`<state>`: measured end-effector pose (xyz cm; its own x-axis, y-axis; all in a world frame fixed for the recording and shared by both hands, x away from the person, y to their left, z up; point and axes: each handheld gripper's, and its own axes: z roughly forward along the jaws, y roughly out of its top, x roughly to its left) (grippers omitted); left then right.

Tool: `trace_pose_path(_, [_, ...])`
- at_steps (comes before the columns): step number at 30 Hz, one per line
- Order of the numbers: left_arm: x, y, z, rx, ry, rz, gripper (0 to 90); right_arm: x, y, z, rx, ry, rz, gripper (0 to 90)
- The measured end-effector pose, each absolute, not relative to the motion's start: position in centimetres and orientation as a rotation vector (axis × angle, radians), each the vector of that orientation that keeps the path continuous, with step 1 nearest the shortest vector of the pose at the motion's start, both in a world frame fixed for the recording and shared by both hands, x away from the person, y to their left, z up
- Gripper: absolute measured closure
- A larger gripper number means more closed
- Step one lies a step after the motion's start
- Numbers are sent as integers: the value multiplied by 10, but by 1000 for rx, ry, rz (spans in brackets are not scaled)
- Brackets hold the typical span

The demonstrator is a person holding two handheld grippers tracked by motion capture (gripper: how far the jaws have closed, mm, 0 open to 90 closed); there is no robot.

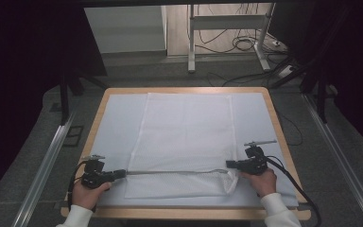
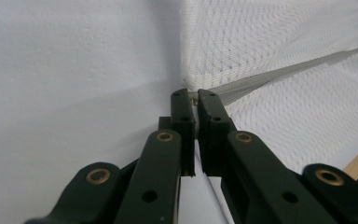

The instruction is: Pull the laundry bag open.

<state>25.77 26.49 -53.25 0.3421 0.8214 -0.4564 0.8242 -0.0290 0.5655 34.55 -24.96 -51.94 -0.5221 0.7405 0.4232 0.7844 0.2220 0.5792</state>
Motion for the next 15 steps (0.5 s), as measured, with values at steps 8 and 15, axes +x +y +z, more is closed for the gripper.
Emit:
trace_pose_path(8, [257, 257, -532, 1851, 1450, 26, 867, 346, -250, -521, -1512, -2424, -1182, 871])
trace_pose_path(15, [256, 256, -531, 1841, 1442, 54, 843, 344, -253, -518, -1537, -2445, -1191, 783])
